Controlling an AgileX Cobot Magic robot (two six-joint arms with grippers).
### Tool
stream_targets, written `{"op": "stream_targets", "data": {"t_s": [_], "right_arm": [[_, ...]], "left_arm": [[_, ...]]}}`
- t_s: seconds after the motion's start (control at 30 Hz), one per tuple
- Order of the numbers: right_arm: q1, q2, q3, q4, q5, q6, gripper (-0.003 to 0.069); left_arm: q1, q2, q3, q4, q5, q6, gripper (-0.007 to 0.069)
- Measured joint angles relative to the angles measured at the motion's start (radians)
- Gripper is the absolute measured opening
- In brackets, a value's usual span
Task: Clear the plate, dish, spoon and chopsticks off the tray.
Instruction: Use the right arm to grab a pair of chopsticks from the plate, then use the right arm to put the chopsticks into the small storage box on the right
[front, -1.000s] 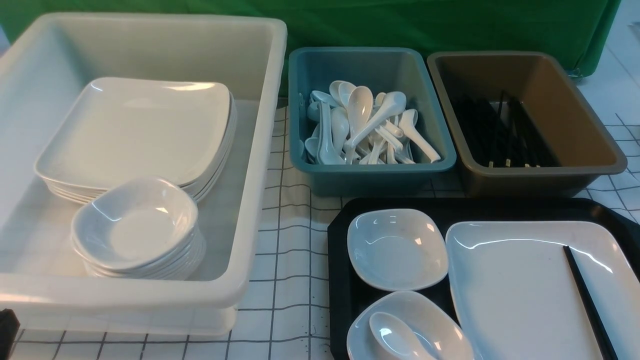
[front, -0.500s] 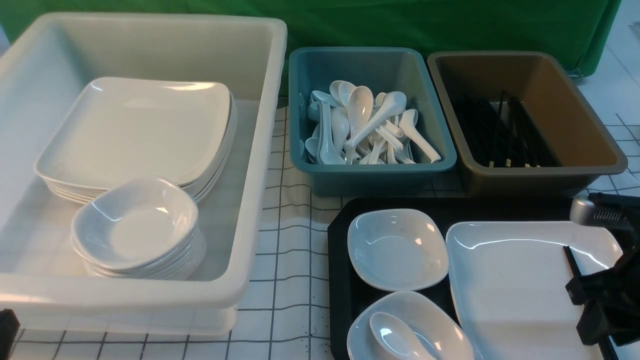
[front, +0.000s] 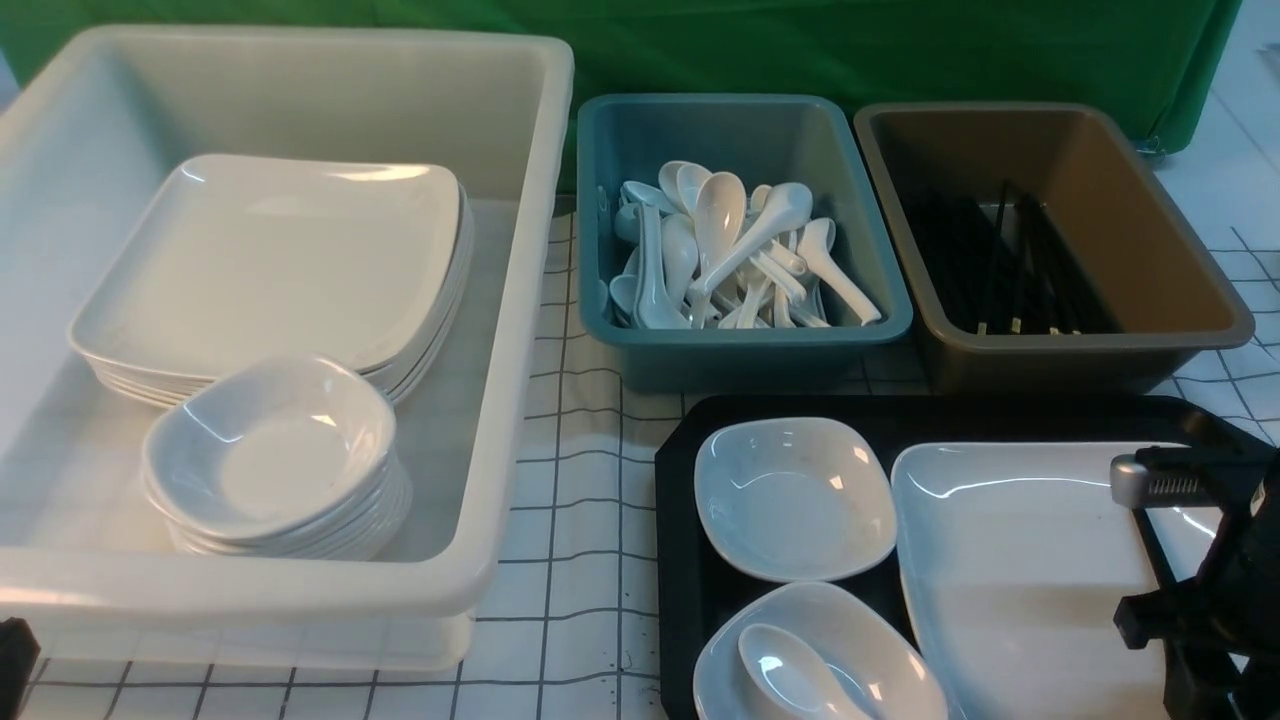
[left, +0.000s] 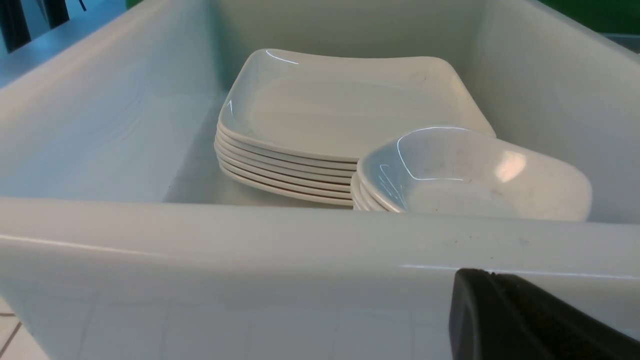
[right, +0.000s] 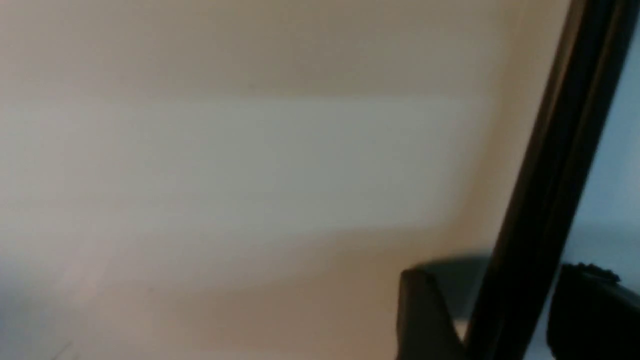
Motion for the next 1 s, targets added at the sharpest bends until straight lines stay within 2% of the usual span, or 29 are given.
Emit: {"op": "stream_targets", "data": {"t_s": [0.03, 0.13, 0.17, 0.37, 0.53, 0.73, 1.0], "right_arm": [[0.0, 0.004, -0.001, 0.0, 0.004, -0.001, 0.0368], [0.0, 0.007, -0.005, 0.003, 0.022, -0.004, 0.0189], [0.0, 0.007, -0.009, 0.003, 0.035, -0.004, 0.0163], [0.0, -0.049, -0.061, 0.005, 0.122, -0.013, 0.0172], [0.0, -0.225, -0.112, 0.022, 0.182, -0.042, 0.0172], [0.0, -0.358, -0.232, 0.027, 0.027, -0.048, 0.0172], [0.0, -0.164, -0.537, 0.028, -0.143, -0.051, 0.0172]], "left_arm": [[0.0, 0.0, 0.0, -0.005, 0.0, 0.0, 0.002], [0.0, 0.0, 0.0, 0.0, 0.0, 0.0, 0.002], [0.0, 0.0, 0.0, 0.0, 0.0, 0.0, 0.002], [0.0, 0.0, 0.0, -0.005, 0.0, 0.0, 0.002], [0.0, 0.0, 0.0, -0.005, 0.0, 0.0, 0.002], [0.0, 0.0, 0.0, -0.005, 0.0, 0.0, 0.002], [0.0, 0.0, 0.0, -0.005, 0.0, -0.001, 0.002]]}}
